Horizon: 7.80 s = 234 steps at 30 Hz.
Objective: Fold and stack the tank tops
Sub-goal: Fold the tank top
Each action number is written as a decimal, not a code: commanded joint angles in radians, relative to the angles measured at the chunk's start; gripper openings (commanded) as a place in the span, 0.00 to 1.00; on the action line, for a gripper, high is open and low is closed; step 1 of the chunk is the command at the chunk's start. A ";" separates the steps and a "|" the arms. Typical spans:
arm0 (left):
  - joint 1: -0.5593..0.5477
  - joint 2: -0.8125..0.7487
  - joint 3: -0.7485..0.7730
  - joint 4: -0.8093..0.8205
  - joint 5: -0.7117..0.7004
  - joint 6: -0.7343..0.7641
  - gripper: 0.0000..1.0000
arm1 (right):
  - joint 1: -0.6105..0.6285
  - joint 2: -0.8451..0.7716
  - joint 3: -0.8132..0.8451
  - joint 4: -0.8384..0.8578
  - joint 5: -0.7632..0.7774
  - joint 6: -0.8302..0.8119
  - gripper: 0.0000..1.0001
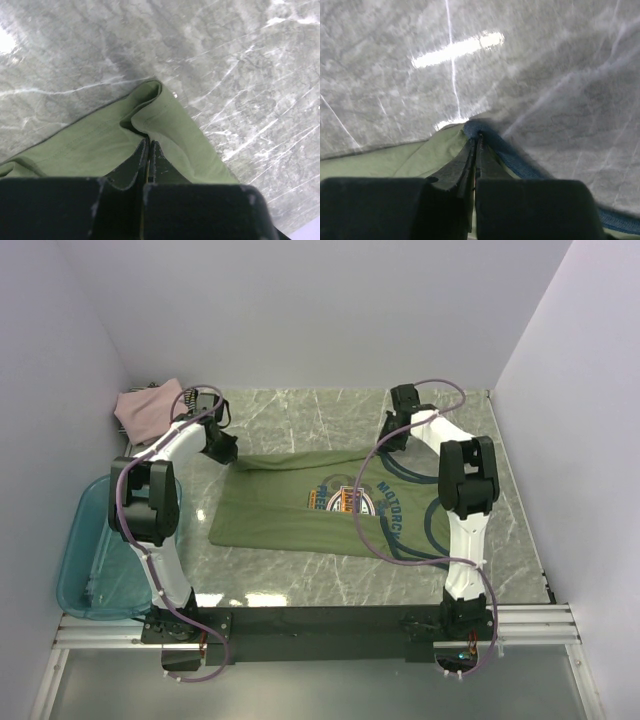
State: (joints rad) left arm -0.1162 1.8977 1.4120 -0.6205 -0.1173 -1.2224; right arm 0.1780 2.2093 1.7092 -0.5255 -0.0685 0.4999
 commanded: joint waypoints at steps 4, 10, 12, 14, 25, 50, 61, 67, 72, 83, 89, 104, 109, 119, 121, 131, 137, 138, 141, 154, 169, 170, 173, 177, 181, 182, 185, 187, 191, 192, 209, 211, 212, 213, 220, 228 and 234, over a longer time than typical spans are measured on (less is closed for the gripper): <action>0.032 -0.035 0.022 0.107 0.039 0.060 0.01 | -0.009 -0.172 -0.121 0.087 0.029 0.014 0.00; 0.050 -0.038 0.028 0.125 0.054 0.090 0.01 | -0.009 -0.290 -0.244 0.154 0.039 0.031 0.00; 0.056 -0.038 0.021 0.134 0.067 0.100 0.01 | -0.008 -0.316 -0.286 0.171 0.038 0.038 0.00; 0.067 -0.035 0.012 0.149 0.077 0.104 0.01 | -0.003 -0.355 -0.330 0.189 0.035 0.043 0.00; 0.089 -0.077 -0.036 0.197 0.110 0.139 0.01 | 0.035 -0.552 -0.532 0.216 0.056 0.074 0.00; 0.099 -0.267 -0.274 0.203 0.146 0.184 0.01 | 0.166 -0.849 -0.878 0.240 0.127 0.193 0.00; 0.107 -0.325 -0.366 0.208 0.151 0.196 0.01 | 0.190 -0.882 -0.950 0.251 0.147 0.212 0.00; 0.108 -0.354 -0.389 0.202 0.153 0.199 0.01 | 0.196 -0.902 -0.976 0.252 0.150 0.219 0.00; 0.113 -0.353 -0.404 0.186 0.156 0.207 0.01 | 0.207 -0.902 -0.988 0.251 0.156 0.221 0.00; 0.136 -0.387 -0.484 0.203 0.163 0.212 0.01 | 0.209 -0.918 -1.017 0.254 0.162 0.224 0.00; 0.139 -0.394 -0.499 0.199 0.157 0.219 0.01 | 0.216 -0.913 -1.020 0.259 0.162 0.223 0.00; 0.139 -0.376 -0.567 0.237 0.159 0.219 0.01 | 0.227 -0.886 -1.070 0.300 0.164 0.227 0.00; 0.139 -0.384 -0.535 0.248 0.183 0.231 0.15 | 0.225 -0.889 -1.037 0.279 0.168 0.210 0.22; 0.147 -0.518 -0.321 0.053 0.090 0.363 0.40 | 0.181 -0.948 -0.915 0.142 0.208 0.180 0.43; 0.136 -0.532 -0.320 0.123 0.186 0.374 0.36 | 0.138 -0.967 -0.895 0.108 0.217 0.172 0.43; -0.166 -0.145 -0.203 0.324 0.364 0.219 0.21 | -0.121 -0.932 -0.754 0.061 0.141 0.121 0.41; -0.180 -0.052 -0.252 0.381 0.386 0.156 0.20 | -0.141 -0.892 -0.755 0.093 0.133 0.137 0.40; -0.180 -0.048 -0.261 0.371 0.372 0.141 0.20 | -0.146 -0.883 -0.751 0.099 0.128 0.135 0.40; -0.174 -0.025 -0.269 0.311 0.309 0.120 0.20 | -0.158 -0.849 -0.749 0.113 0.125 0.137 0.40; -0.010 0.040 -0.177 0.177 0.120 0.241 0.19 | -0.233 -0.712 -0.728 0.170 0.107 0.126 0.40; 0.026 0.041 -0.062 0.185 0.154 0.356 0.27 | -0.325 -0.447 -0.510 0.219 -0.171 0.138 0.42; 0.023 0.028 -0.055 0.183 0.154 0.356 0.29 | -0.327 -0.435 -0.488 0.219 -0.191 0.166 0.42; 0.009 0.014 -0.009 0.159 0.150 0.363 0.30 | -0.330 -0.390 -0.465 0.239 -0.252 0.238 0.42; -0.008 -0.009 0.027 0.150 0.163 0.359 0.29 | -0.331 -0.329 -0.457 0.294 -0.327 0.333 0.42; -0.039 -0.026 0.039 0.145 0.182 0.351 0.29 | -0.334 -0.310 -0.494 0.346 -0.337 0.402 0.43; -0.055 -0.032 0.038 0.153 0.198 0.350 0.29 | -0.333 -0.312 -0.497 0.344 -0.308 0.419 0.43; -0.098 -0.041 0.028 0.160 0.215 0.342 0.29 | -0.339 -0.310 -0.519 0.363 -0.289 0.456 0.44; -0.123 -0.046 0.007 0.177 0.232 0.328 0.29 | -0.339 -0.292 -0.522 0.380 -0.289 0.471 0.45; -0.190 -0.034 -0.034 0.212 0.260 0.302 0.29 | -0.341 -0.263 -0.526 0.397 -0.290 0.503 0.45; -0.201 -0.029 -0.048 0.220 0.269 0.291 0.29 | -0.341 -0.260 -0.531 0.400 -0.290 0.506 0.45; -0.283 0.052 -0.116 0.252 0.283 0.239 0.26 | -0.384 -0.304 -0.620 0.397 -0.278 0.477 0.00; -0.283 0.064 -0.128 0.257 0.291 0.230 0.26 | -0.385 -0.322 -0.635 0.417 -0.280 0.460 0.00; -0.281 0.069 -0.142 0.258 0.292 0.216 0.26 | -0.385 -0.333 -0.645 0.424 -0.274 0.438 0.00; -0.281 0.070 -0.149 0.260 0.295 0.213 0.26 | -0.387 -0.361 -0.655 0.453 -0.271 0.424 0.00; -0.258 0.081 -0.189 0.280 0.321 0.179 0.25 | -0.385 -0.503 -0.787 0.557 -0.182 0.293 0.00; -0.252 0.072 -0.173 0.269 0.315 0.184 0.25 | -0.387 -0.592 -0.875 0.705 -0.218 0.264 0.00; -0.244 0.067 -0.193 0.281 0.324 0.181 0.25 | -0.385 -0.622 -0.878 0.803 -0.270 0.243 0.00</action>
State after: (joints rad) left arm -0.3679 1.9640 1.2434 -0.3309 0.2230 -1.0420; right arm -0.2001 1.6547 0.8364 0.1463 -0.3222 0.7773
